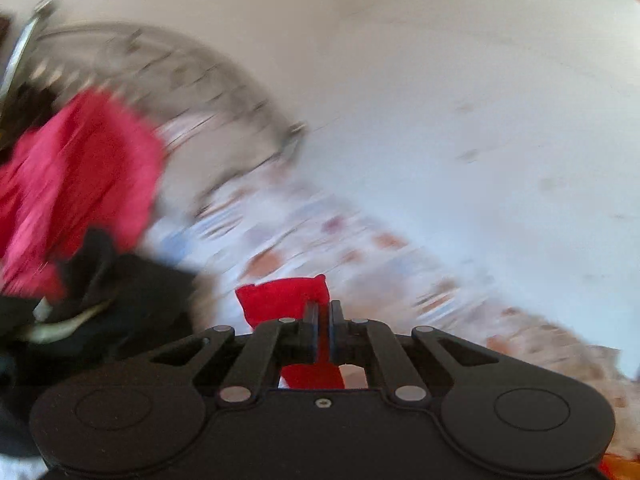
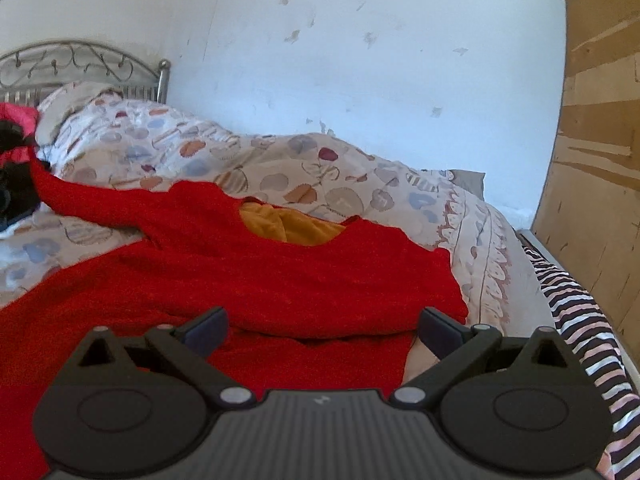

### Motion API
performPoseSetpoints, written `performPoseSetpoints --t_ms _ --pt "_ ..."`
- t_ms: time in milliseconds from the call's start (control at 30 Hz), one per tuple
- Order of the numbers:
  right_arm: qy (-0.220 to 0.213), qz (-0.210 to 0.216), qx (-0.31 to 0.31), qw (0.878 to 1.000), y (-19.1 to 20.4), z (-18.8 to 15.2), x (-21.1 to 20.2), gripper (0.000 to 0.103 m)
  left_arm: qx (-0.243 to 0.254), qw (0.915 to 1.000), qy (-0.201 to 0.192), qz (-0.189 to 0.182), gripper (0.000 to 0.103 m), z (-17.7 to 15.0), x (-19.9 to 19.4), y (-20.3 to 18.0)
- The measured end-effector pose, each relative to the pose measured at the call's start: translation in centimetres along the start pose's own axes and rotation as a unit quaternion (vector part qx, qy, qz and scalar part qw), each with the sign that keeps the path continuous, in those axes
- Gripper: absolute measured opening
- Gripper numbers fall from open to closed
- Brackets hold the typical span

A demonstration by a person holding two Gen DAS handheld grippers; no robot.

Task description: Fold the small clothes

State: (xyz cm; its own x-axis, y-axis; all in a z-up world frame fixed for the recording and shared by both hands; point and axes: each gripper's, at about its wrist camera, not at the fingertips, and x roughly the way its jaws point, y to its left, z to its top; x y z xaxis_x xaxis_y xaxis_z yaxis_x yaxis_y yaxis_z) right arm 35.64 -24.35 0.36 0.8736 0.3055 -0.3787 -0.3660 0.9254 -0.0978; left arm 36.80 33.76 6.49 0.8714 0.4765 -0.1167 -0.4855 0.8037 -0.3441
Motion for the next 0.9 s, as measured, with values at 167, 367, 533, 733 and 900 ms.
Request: performPoseSetpoints --t_ms 167,367,533,733,900 --pt "-0.013 -0.004 0.013 1.0 -0.9 -0.6 -2.1 0.103 0.045 0.9915 -0.036 -0.117 0.003 2.8 -3.8 -8.1" --pt "-0.023 -0.022 0.029 0.999 -2.8 -1.9 -5.2 0.103 0.086 0.9626 -0.055 -0.251 0.003 3.1 -8.9 -17.4" --pt "-0.02 -0.043 0.052 0.997 -4.8 -3.4 -7.5 0.103 0.111 0.9284 -0.031 -0.353 0.003 0.9 -12.9 -23.5" --pt "-0.014 -0.072 0.078 0.994 -7.1 -5.3 -9.9 0.103 0.151 0.8738 0.051 -0.459 0.003 -5.6 -16.3 -28.3" --pt "-0.007 -0.09 0.094 0.991 -8.2 -6.6 -11.2 0.103 0.18 0.8356 0.131 -0.502 0.003 -13.0 -18.1 -29.7"
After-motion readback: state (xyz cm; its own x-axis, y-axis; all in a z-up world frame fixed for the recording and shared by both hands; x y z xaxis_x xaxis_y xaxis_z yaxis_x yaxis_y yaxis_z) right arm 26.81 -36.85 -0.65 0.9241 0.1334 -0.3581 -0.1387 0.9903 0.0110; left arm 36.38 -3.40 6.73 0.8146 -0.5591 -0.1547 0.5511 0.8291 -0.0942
